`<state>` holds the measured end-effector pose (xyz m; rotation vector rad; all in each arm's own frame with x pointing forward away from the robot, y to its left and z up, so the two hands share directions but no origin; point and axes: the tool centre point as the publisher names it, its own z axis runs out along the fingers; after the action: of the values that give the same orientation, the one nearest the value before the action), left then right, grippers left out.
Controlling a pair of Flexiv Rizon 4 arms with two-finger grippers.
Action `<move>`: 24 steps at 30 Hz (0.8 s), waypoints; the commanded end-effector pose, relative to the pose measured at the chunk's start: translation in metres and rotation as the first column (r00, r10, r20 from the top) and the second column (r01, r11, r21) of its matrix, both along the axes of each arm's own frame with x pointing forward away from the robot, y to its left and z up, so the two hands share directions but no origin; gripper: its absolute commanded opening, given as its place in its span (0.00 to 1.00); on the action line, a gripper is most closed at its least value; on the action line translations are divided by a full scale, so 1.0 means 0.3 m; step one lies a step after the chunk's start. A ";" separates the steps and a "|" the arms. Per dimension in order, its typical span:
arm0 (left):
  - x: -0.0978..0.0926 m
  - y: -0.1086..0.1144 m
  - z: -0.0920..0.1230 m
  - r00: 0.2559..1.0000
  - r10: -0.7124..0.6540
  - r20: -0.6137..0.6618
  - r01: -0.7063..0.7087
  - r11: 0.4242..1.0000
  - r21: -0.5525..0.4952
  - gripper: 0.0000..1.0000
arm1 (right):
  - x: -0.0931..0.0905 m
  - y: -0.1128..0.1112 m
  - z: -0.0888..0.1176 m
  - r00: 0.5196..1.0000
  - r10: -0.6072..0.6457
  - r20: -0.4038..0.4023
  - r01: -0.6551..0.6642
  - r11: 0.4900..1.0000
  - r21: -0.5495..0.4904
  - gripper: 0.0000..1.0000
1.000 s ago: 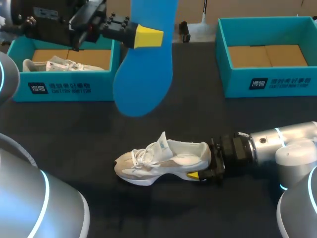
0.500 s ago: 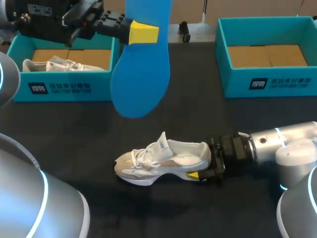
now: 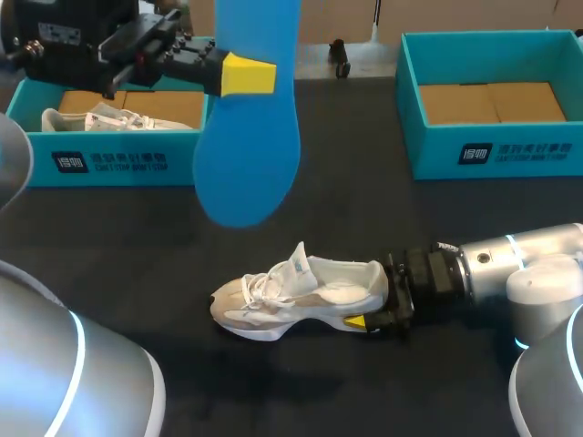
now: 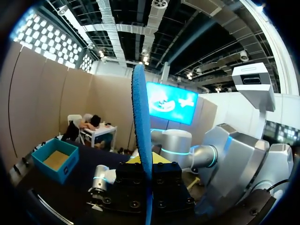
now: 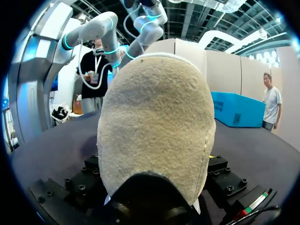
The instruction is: Take the shoe out of the shoebox, open the shoe tongue, remove and reinsert the insole, then place the shoe into the shoebox
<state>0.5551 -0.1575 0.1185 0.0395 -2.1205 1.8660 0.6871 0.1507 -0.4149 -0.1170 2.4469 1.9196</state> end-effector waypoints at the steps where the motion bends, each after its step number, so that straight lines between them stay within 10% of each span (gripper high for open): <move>1: 0.000 0.001 -0.005 1.000 -0.001 0.001 0.001 1.000 -0.002 0.00 | -0.002 0.002 0.005 1.000 -0.001 0.004 0.001 1.000 -0.006 0.00; 3: 0.000 0.001 -0.005 1.000 -0.001 0.001 0.001 1.000 -0.002 0.00 | -0.003 0.001 0.006 1.000 -0.002 0.003 0.002 1.000 -0.017 0.29; 4: 0.000 0.001 -0.005 1.000 -0.001 0.001 0.001 1.000 -0.002 0.00 | -0.006 0.000 0.009 1.000 0.000 0.006 0.000 1.000 -0.017 0.78; 5: 0.000 0.001 -0.005 1.000 -0.001 0.001 0.001 1.000 -0.002 0.00 | -0.007 0.000 0.010 1.000 0.002 0.008 -0.002 1.000 -0.021 1.00; 24: 0.000 0.001 -0.005 1.000 -0.001 0.001 0.001 1.000 -0.002 0.00 | -0.049 -0.092 0.112 0.999 -0.027 0.030 0.035 0.952 -0.303 1.00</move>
<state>0.5544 -0.1568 0.1179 0.0408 -2.1202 1.8675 0.6800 0.1273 -0.3960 -0.1203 2.6113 1.6482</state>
